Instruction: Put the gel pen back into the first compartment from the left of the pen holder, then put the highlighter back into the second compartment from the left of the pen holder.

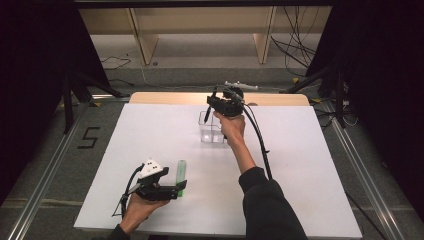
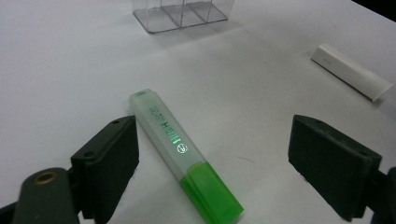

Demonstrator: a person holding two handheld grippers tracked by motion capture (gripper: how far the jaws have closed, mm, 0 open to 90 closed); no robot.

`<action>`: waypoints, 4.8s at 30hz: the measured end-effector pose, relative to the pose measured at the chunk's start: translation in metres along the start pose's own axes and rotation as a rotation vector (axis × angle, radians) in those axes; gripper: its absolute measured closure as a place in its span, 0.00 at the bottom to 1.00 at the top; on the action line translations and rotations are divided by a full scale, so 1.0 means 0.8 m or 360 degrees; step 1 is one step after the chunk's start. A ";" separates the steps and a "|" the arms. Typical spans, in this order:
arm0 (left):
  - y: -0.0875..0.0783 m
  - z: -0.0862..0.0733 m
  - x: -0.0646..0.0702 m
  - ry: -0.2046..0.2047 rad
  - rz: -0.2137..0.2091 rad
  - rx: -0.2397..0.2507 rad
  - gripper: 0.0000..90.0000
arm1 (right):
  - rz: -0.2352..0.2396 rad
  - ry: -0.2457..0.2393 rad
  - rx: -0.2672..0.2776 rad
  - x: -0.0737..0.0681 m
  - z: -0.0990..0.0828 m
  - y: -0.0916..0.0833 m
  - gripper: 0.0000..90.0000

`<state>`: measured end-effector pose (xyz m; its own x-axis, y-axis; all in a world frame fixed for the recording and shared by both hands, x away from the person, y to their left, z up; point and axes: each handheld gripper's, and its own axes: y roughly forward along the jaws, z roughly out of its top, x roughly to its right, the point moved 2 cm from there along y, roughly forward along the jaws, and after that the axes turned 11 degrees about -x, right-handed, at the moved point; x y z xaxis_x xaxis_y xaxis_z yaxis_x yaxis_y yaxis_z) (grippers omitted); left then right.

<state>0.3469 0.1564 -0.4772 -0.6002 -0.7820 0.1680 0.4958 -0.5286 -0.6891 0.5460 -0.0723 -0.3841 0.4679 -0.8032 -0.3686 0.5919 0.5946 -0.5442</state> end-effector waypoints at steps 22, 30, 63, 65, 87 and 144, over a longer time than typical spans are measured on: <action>0.001 0.000 0.000 -0.0010 -0.0005 -0.0004 0.18 | -0.0042 -0.0021 -0.0094 0.000 -0.002 0.011 0.59; 0.001 -0.001 -0.003 -0.0019 0.0000 0.0000 0.18 | -0.0104 -0.0037 -0.0048 0.006 0.007 -0.025 0.44; 0.006 0.000 0.007 -0.0002 -0.0167 0.0003 0.21 | 0.0114 -0.0223 -0.0004 0.015 -0.119 -0.160 0.33; 0.007 0.001 0.008 0.0001 -0.0169 0.0001 0.22 | 0.0102 -0.0240 0.0006 0.017 -0.128 -0.165 0.33; 0.011 -0.001 0.019 0.0105 -0.0251 -0.0033 0.47 | 0.0018 -0.0274 0.0024 0.029 -0.211 -0.207 0.27; 0.027 -0.014 0.001 0.0200 -0.0074 -0.0428 0.99 | 0.0029 -0.0292 -0.0047 0.028 -0.285 -0.228 0.20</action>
<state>0.3503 0.1481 -0.4999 -0.6998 -0.7030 0.1268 0.2920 -0.4435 -0.8474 0.2990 -0.2068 -0.4645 0.5918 -0.7707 -0.2361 0.5641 0.6052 -0.5618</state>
